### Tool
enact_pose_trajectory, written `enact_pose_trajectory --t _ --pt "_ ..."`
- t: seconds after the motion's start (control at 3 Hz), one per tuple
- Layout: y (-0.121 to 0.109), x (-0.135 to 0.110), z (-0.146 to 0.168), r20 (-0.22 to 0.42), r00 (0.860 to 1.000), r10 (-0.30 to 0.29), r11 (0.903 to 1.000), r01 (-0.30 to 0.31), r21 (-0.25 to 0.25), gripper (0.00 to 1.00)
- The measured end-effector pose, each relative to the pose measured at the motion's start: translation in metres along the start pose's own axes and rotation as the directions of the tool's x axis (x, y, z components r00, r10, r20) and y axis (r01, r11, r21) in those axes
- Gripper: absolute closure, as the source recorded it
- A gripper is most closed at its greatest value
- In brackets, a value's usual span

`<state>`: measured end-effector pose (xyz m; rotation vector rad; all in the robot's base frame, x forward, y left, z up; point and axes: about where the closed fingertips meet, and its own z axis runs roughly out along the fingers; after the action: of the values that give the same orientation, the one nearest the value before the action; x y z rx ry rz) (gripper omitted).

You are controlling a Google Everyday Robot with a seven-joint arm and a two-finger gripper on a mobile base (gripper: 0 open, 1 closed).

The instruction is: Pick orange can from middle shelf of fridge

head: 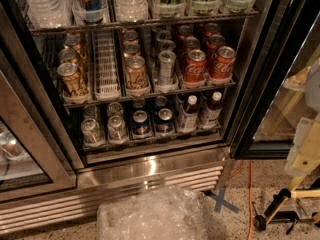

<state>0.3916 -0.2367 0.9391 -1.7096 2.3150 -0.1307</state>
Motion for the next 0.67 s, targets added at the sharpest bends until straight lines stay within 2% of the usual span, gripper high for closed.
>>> enact_pose_trajectory --t 0.33,0.67 --pt "0.025 -0.004 0.009 0.024 0.999 -0.033 0.9988 0.034 -0.037 0.0" --pt "0.06 -0.02 0.007 0.035 0.995 -0.098 0.9937 0.1 -0.051 0.0"
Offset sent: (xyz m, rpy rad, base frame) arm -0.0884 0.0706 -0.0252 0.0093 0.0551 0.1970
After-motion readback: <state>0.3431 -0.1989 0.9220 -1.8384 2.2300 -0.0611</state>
